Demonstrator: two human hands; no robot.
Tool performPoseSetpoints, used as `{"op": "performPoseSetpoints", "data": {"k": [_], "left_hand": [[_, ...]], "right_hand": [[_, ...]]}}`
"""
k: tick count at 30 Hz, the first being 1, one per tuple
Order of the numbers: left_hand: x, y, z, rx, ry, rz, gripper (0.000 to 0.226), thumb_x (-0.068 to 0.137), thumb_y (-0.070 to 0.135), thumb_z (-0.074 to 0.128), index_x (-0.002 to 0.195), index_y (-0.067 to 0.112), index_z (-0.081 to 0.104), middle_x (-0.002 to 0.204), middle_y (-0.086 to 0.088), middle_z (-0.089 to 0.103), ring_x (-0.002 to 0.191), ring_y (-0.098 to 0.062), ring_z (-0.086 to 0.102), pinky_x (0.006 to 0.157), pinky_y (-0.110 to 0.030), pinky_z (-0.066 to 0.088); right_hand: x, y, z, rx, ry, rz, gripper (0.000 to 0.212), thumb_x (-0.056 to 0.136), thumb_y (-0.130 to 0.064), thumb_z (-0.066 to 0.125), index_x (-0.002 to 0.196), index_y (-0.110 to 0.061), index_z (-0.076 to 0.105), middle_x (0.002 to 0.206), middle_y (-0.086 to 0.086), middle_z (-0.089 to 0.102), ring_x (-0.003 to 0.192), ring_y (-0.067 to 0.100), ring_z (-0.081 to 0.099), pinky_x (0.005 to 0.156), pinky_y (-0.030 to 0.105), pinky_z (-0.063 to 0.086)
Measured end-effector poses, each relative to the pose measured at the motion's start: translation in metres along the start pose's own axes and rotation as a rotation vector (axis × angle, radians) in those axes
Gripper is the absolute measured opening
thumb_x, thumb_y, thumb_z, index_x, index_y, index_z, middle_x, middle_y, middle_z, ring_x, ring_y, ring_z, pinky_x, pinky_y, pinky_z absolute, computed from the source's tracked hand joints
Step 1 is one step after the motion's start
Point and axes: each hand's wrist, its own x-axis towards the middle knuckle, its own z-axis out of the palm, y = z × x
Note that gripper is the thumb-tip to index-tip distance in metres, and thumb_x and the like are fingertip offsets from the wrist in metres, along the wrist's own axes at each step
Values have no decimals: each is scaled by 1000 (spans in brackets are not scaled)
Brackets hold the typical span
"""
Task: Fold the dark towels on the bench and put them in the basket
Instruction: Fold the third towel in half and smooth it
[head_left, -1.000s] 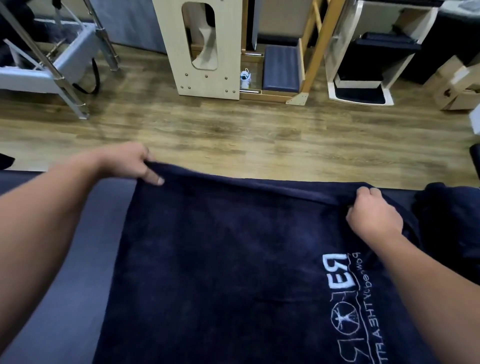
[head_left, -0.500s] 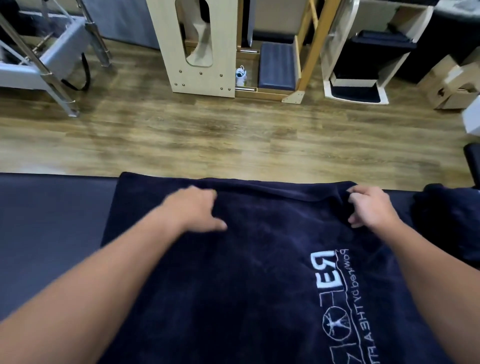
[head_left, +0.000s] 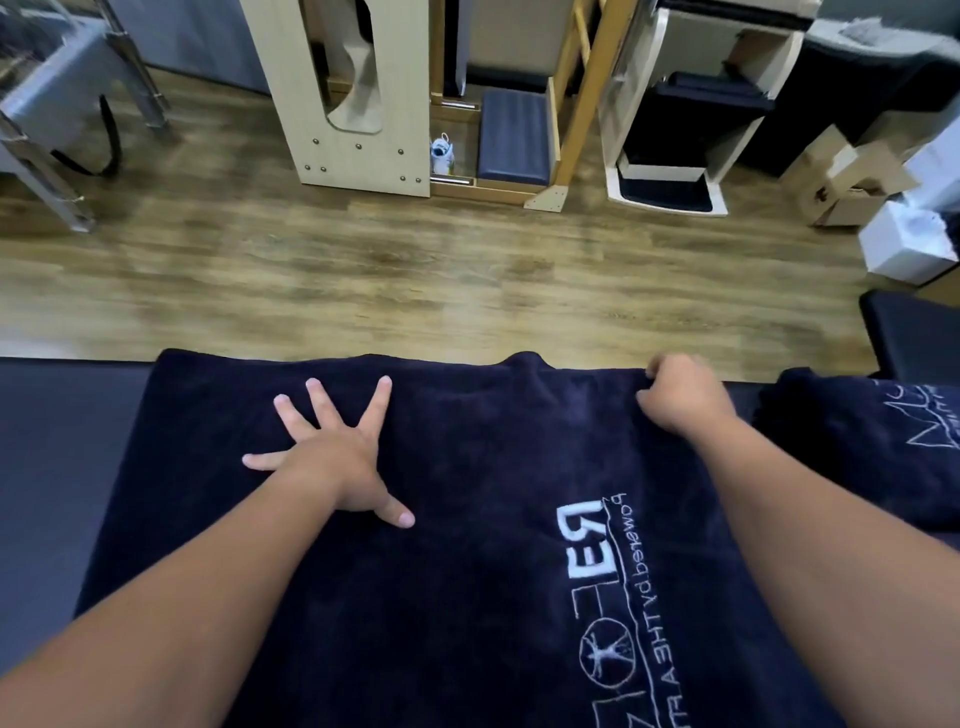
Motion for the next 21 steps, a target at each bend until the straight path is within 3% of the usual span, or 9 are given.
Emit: {"op": "performPoseSetpoints", "data": {"k": [5,8,10,14,17,21], "left_hand": [[0,0,0,32,3,17,161,45,75,88,124,58,-51,148,-17,-53,139,-54,-39,99,-88,19],[0,1,-1,39,-1,22,162,43,76,88,123,59,-52,149,-17,-52,139,-54,-38,99,-88,19],[0,-1,0,48,6,26,162,42,77,88,123,59,-52,150,-17,-51,140,-54,-37,99,-88,20],[1,-1,0,51,14,27,161,43,77,87,124,60,-50,151,-16,-50,141,-53,-36,99,-87,20],[2,-2,2,57,16,20,160,42,78,87,124,60,-50,151,-15,-50,141,-52,-36,100,-87,20],[4,-2,5,48,33,12,160,43,78,87,123,62,-50,151,-14,-50,141,-52,-36,100,-87,19]], "right_hand": [[-6,13,17,61,92,48,29,94,-34,62,122,-27,56,129,14,50,125,39,40,94,51,42],[-11,14,22,23,147,208,44,97,-41,57,133,-16,50,139,14,44,130,38,34,96,55,39],[-10,17,24,33,182,249,41,97,-38,57,128,-10,57,137,16,48,129,38,38,98,53,40],[-7,33,27,16,300,157,26,97,-27,59,112,-8,66,120,19,61,115,42,53,91,48,48],[-6,42,25,-3,425,122,22,94,-16,58,114,-6,58,120,21,55,110,44,54,86,50,45],[-25,30,39,-19,367,-6,33,87,-10,59,119,-5,50,121,23,51,107,46,56,84,53,47]]}}
